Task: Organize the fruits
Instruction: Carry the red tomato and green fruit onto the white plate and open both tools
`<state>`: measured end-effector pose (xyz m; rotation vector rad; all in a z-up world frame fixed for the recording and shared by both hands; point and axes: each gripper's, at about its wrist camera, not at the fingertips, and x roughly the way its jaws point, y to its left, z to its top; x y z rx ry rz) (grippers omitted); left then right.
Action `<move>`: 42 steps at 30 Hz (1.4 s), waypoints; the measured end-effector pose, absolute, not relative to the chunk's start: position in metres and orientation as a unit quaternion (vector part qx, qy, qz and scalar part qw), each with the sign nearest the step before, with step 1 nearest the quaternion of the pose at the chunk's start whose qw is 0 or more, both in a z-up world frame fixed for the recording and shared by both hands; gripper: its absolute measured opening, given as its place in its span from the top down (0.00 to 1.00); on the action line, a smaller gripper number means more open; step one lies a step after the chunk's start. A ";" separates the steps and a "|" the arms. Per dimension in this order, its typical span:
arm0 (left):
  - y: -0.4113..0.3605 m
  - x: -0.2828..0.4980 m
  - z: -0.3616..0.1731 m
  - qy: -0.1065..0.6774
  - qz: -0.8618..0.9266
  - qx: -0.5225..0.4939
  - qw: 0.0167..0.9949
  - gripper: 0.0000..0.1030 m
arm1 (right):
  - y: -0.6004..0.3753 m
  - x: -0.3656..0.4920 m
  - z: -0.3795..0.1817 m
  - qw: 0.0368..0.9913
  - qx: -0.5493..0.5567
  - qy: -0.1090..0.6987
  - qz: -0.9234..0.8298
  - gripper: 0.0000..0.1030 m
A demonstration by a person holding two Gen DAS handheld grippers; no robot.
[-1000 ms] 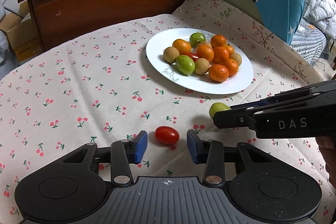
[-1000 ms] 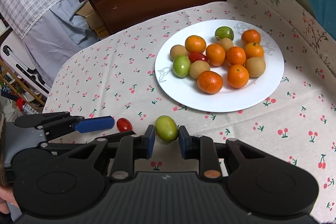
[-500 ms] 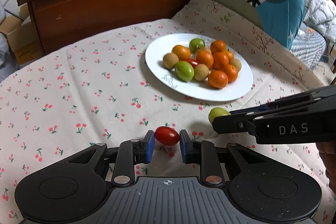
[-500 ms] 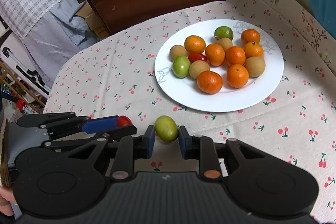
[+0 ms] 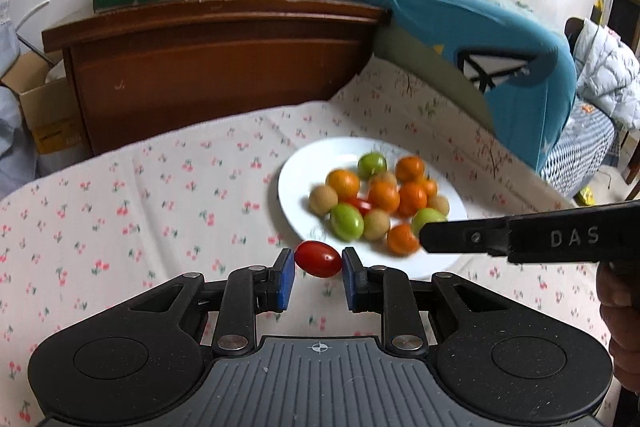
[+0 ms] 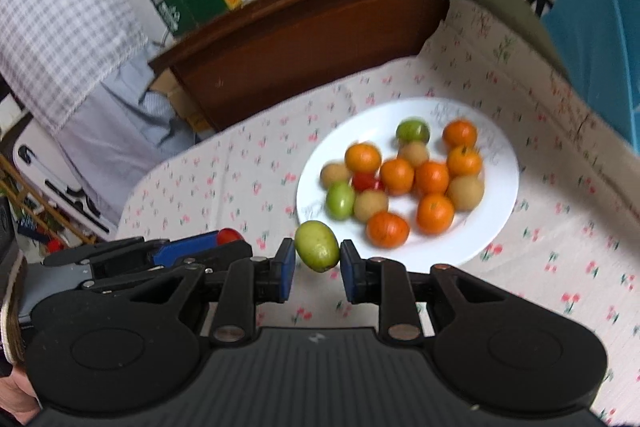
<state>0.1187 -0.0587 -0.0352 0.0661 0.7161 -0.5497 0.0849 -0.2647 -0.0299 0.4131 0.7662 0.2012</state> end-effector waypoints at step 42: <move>-0.119 0.219 -0.057 0.375 -0.256 0.035 0.890 0.70 | -0.301 0.193 -0.058 0.891 0.251 0.378 0.026 0.74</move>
